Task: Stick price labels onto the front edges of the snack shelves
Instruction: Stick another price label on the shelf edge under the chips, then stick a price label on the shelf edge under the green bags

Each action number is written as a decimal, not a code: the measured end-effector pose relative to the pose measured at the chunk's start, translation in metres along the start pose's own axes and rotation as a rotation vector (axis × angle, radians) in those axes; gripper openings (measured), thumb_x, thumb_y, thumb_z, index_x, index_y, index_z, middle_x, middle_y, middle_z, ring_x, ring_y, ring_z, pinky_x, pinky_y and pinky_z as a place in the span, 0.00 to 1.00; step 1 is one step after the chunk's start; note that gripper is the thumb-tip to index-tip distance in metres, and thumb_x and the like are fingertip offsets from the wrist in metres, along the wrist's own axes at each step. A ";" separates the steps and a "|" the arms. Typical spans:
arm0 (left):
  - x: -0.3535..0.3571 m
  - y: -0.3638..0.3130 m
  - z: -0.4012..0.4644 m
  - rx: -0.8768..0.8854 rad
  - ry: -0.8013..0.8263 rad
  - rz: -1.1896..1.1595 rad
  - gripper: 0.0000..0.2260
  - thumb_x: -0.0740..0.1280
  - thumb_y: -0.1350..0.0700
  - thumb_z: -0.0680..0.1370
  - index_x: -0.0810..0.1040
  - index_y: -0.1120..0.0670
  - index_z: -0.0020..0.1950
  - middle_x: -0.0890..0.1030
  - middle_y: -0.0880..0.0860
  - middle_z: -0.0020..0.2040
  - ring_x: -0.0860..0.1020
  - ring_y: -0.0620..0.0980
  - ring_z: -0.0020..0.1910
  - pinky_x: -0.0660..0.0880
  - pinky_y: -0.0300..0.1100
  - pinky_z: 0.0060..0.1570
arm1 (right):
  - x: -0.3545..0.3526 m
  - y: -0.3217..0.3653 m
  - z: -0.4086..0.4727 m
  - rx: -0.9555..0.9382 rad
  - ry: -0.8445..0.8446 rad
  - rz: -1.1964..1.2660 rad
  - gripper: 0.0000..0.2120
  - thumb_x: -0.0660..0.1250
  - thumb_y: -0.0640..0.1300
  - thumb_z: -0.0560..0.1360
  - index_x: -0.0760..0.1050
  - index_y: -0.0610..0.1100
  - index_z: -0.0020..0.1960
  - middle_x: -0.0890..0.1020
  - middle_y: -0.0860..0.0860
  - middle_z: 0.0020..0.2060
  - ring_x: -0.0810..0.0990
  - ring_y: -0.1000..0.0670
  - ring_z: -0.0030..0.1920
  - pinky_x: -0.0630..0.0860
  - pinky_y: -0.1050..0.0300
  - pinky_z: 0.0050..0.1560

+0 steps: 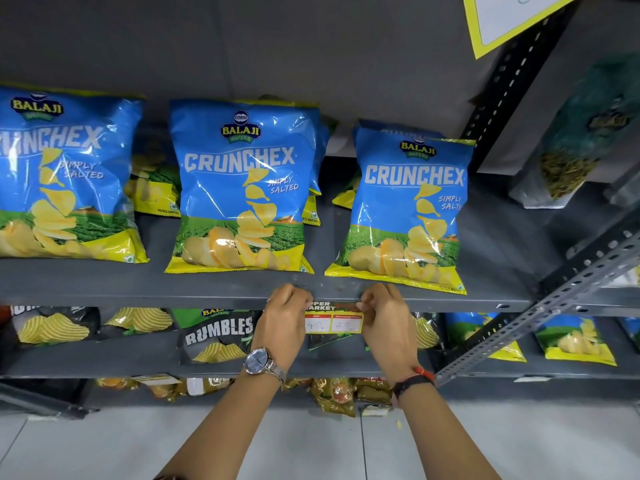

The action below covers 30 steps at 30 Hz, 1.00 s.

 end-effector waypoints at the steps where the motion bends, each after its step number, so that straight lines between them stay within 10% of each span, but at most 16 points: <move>1: 0.001 0.000 0.001 -0.009 0.001 -0.005 0.10 0.68 0.81 0.63 0.76 0.67 0.36 0.76 0.66 0.33 0.77 0.63 0.31 0.78 0.53 0.25 | -0.001 0.000 0.001 0.004 -0.016 -0.001 0.05 0.65 0.30 0.71 0.72 0.38 0.42 0.78 0.41 0.44 0.78 0.39 0.40 0.66 0.57 0.32; 9: -0.016 0.004 0.018 -0.160 0.016 -0.051 0.14 0.72 0.76 0.64 0.70 0.66 0.43 0.72 0.66 0.44 0.75 0.66 0.33 0.74 0.53 0.30 | -0.031 0.015 0.008 -0.124 0.012 -0.029 0.08 0.70 0.39 0.71 0.71 0.37 0.44 0.75 0.40 0.47 0.77 0.38 0.41 0.73 0.50 0.35; 21: -0.195 -0.213 0.104 0.534 -0.640 0.054 0.11 0.64 0.59 0.73 0.76 0.60 0.53 0.78 0.61 0.51 0.72 0.56 0.50 0.63 0.47 0.51 | -0.292 0.162 -0.002 -0.677 -0.942 0.026 0.07 0.61 0.37 0.75 0.75 0.36 0.50 0.80 0.36 0.43 0.70 0.44 0.44 0.65 0.53 0.46; 26: -0.203 -0.240 0.156 0.411 -0.455 0.112 0.09 0.73 0.60 0.69 0.78 0.58 0.47 0.79 0.59 0.47 0.74 0.60 0.48 0.58 0.48 0.50 | -0.324 0.181 0.056 -0.522 -0.696 -0.037 0.15 0.61 0.36 0.76 0.70 0.39 0.62 0.77 0.37 0.55 0.75 0.36 0.53 0.69 0.41 0.51; 30: -0.204 -0.236 0.164 0.376 -0.435 0.033 0.08 0.75 0.62 0.67 0.78 0.57 0.41 0.79 0.57 0.42 0.75 0.59 0.45 0.59 0.46 0.47 | -0.341 0.185 0.048 -0.614 -0.667 0.200 0.05 0.66 0.31 0.72 0.75 0.38 0.46 0.80 0.42 0.40 0.77 0.41 0.40 0.69 0.59 0.40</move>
Point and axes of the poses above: each hand's wrist, its own z-axis towards the middle knuckle, its own x-axis out of the palm, y = z × x, the point moved 9 cm from there along z, towards the middle knuckle
